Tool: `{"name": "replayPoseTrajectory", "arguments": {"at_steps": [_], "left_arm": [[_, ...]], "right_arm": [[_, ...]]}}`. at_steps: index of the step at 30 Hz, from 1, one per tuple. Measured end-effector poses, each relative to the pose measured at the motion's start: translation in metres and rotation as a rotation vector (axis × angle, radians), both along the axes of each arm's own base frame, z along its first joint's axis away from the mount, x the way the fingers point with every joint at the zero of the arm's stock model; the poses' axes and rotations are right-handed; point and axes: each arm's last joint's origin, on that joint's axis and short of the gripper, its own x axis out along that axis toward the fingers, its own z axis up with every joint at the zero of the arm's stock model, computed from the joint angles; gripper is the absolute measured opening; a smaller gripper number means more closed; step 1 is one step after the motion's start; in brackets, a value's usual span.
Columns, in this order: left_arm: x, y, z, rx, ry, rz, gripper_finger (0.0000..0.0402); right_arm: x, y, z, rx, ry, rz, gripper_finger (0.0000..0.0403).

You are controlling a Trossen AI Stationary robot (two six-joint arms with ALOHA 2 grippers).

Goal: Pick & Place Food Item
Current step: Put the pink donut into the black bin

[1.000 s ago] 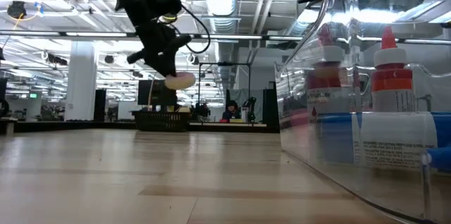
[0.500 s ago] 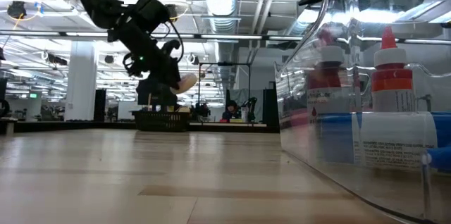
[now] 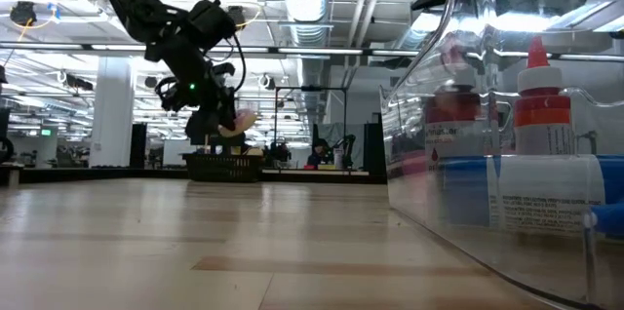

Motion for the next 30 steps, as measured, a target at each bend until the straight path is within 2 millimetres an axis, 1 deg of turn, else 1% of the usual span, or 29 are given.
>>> {"name": "replayPoseTrajectory", "arguments": {"at_steps": [5, 13, 23, 30], "left_arm": [[-0.001, 0.008, -0.014, -0.046, 0.03, 0.003, 0.0068], [0.01, 0.014, -0.033, -0.052, 0.005, -0.007, 0.0081], [0.011, 0.015, -0.03, -0.017, 0.007, -0.011, 0.0082], [0.01, 0.014, -0.023, 0.012, 0.014, -0.011, 0.0082]], "right_arm": [[0.0, 0.0, 0.0, 0.001, 0.002, 0.008, 0.0177], [0.0, 0.001, -0.001, 0.01, 0.013, 0.015, 0.0177], [-0.003, 0.001, -0.005, 0.024, 0.052, 0.023, 0.0177], [-0.003, 0.0, -0.005, 0.023, 0.052, 0.019, 0.0177]]}}
